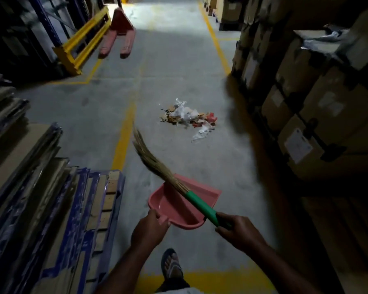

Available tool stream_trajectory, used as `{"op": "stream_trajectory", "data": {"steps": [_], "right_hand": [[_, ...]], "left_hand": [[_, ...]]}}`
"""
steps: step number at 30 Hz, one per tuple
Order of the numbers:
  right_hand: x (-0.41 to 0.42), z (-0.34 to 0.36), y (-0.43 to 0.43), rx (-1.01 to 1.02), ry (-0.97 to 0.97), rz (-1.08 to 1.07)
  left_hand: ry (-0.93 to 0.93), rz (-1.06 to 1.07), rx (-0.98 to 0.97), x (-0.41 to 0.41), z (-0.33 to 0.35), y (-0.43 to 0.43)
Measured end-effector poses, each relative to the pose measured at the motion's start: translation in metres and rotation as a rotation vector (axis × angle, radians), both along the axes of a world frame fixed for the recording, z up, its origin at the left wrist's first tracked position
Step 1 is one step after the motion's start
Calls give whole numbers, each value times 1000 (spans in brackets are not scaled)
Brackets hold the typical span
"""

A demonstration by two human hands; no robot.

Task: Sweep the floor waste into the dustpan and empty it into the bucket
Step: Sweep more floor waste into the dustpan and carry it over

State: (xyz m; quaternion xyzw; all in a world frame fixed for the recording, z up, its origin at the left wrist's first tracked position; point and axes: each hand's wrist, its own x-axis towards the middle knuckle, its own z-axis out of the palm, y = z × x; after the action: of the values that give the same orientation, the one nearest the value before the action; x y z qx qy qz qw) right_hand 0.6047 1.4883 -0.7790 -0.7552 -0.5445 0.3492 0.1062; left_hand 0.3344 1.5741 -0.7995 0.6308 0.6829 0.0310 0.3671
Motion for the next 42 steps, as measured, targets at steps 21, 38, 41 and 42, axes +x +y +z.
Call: {"op": "stream_trajectory", "data": {"steps": [21, 38, 41, 42], "right_hand": [[-3, -67, 474, -192, 53, 173], [-73, -258, 780, -354, 76, 242], [-88, -345, 813, -366, 94, 210], [-93, -373, 821, -361, 99, 209]], "left_hand": [[100, 143, -104, 4, -54, 412], [45, 165, -325, -22, -268, 665], [21, 275, -328, -15, -350, 680], [32, 302, -334, -14, -374, 681]]}}
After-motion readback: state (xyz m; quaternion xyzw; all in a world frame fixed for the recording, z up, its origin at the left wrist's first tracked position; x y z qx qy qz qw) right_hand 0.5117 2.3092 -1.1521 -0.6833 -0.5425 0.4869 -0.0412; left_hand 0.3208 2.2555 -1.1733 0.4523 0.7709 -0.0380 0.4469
